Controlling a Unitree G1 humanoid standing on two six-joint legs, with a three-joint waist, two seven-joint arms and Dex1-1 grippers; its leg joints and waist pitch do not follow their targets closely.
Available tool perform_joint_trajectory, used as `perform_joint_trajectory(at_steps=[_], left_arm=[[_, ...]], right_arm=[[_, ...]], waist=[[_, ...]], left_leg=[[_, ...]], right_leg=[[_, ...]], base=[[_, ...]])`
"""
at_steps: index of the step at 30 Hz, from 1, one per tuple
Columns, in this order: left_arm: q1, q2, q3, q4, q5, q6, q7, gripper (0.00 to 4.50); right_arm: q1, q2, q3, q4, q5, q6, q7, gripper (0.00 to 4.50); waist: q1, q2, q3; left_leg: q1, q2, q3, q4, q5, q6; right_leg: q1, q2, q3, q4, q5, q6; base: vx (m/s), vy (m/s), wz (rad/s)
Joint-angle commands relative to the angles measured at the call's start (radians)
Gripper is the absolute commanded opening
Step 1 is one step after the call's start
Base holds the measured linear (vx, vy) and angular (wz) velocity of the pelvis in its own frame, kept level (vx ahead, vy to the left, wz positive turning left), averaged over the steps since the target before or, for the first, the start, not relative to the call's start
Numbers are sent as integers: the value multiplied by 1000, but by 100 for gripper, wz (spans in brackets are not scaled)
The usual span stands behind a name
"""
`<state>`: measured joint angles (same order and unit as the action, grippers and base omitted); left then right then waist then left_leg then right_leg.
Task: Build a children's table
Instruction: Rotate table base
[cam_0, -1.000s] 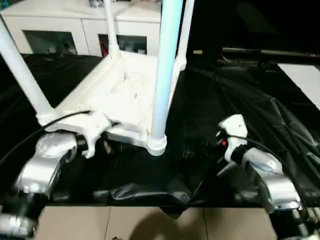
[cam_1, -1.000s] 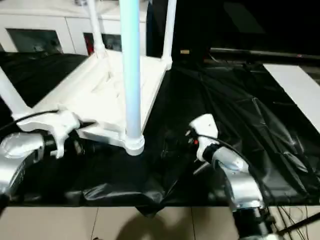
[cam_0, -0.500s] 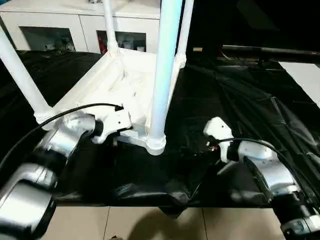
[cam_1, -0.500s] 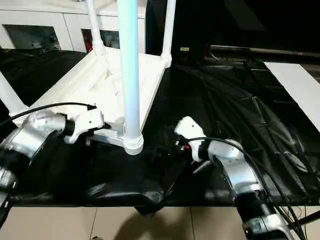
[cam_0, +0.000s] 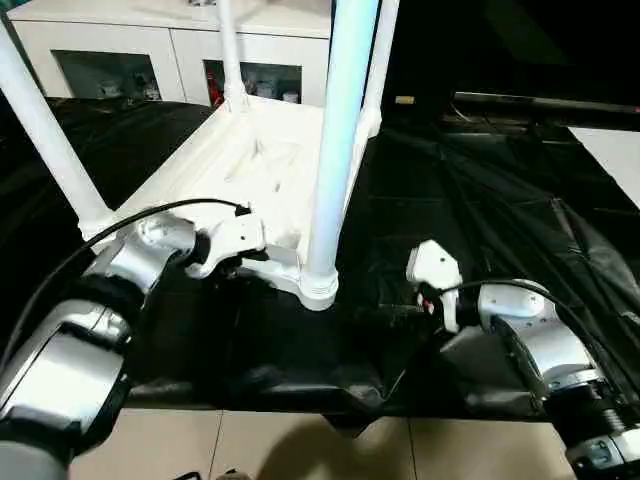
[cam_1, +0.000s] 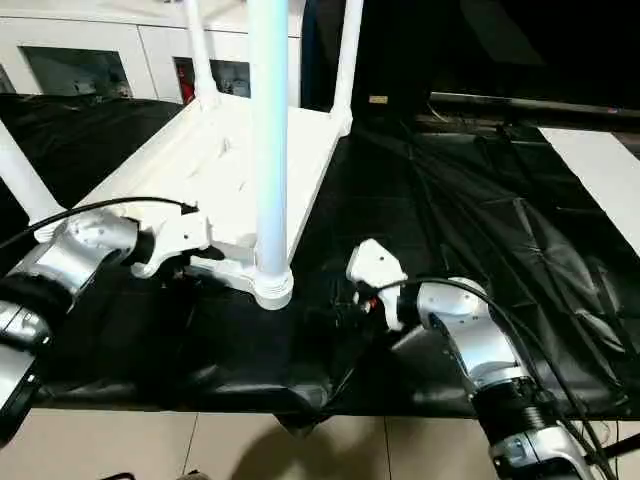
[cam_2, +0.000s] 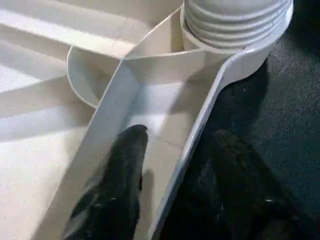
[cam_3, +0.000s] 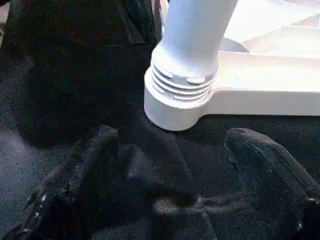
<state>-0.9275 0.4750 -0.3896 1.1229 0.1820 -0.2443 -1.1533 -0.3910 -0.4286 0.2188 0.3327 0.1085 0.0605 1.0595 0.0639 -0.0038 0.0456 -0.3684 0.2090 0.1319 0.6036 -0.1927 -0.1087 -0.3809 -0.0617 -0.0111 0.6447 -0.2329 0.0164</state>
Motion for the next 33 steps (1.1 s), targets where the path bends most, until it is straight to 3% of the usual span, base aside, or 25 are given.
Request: perform_joint_trajectory(at_steps=[1,2,3,5,6,8,9,13,16,22,26,30,32,33], left_arm=[[-25,-9,-3,27,22,-13,-11,196],[-26,-9,-3,28,22,-13,-11,196],[-33,-11,-10,40,32,-15,-13,190],[-39,-14,-15,53,40,-16,-13,184],[-46,-16,-28,66,57,-14,-11,164],[-51,-17,-39,79,72,-13,-8,152],[-58,-20,-46,94,85,-12,-8,144],[-71,-28,-50,112,96,7,-31,115],[-74,-32,-45,114,96,20,-48,93],[-60,-51,-2,66,17,175,-238,50],[-8,-44,-9,13,16,188,-255,20],[77,-76,41,-88,-21,231,-147,5],[144,-101,64,-177,-38,263,-65,5],[172,-109,70,-214,-45,273,-41,5]], right_arm=[[8,-15,3,-28,6,-9,18,383],[8,-16,3,-28,6,-9,18,383],[11,-19,0,-32,6,-10,20,383],[12,-21,-2,-31,4,-12,21,383],[16,-23,-4,-34,3,-14,20,383],[19,-23,-5,-37,3,-14,21,383],[22,-25,-3,-39,3,-16,22,383],[18,-26,1,-36,2,-18,21,383],[15,-26,0,-35,1,-20,22,383],[-3,-28,-7,-4,-5,-39,18,383],[-6,-24,-4,-4,-11,-44,10,383],[-2,-15,-22,-12,-6,-47,-22,383],[8,-12,-39,-32,18,-27,-27,383],[14,-15,-42,-42,21,-22,-26,383]], waist=[[4,21,-68],[3,16,-69],[3,23,-69],[3,20,-68],[1,29,-67],[0,27,-66],[1,33,-67],[-1,27,-64],[-1,29,-64],[3,19,-68],[2,21,-66],[-1,20,-64],[-6,9,-60],[-3,9,-61]], left_leg=[[9,-1,19,-64,-114,26],[9,-2,21,-64,-110,30],[7,-4,19,-62,-101,30],[7,-3,19,-63,-101,30],[9,-3,18,-63,-109,26],[6,-4,18,-63,-102,28],[7,-3,18,-63,-102,28],[7,-3,18,-64,-109,28],[7,-2,18,-65,-107,31],[6,-1,21,-62,-52,63],[4,-1,23,-62,-58,79],[7,4,23,-67,-89,79],[4,4,25,-69,-108,81],[5,4,26,-69,-108,83]], right_leg=[[62,-46,21,-61,199,-311],[63,-44,21,-64,207,-310],[65,-45,21,-62,221,-310],[66,-44,20,-62,223,-311],[64,-43,19,-63,216,-313],[67,-42,20,-62,230,-315],[66,-44,20,-62,232,-317],[66,-43,20,-64,220,-322],[66,-45,21,-65,213,-326],[68,-46,21,-56,296,-351],[68,-46,20,-59,299,-353],[66,-48,20,-64,243,-351],[66,-47,20,-67,202,-345],[66,-48,20,-69,171,-337]], base=[[0,0,0],[0,0,0],[0,0,0],[0,0,0],[0,0,0],[0,0,0],[0,0,0],[0,0,0],[0,0,0],[0,0,0],[0,0,0],[0,0,0],[0,0,0],[0,0,0]])
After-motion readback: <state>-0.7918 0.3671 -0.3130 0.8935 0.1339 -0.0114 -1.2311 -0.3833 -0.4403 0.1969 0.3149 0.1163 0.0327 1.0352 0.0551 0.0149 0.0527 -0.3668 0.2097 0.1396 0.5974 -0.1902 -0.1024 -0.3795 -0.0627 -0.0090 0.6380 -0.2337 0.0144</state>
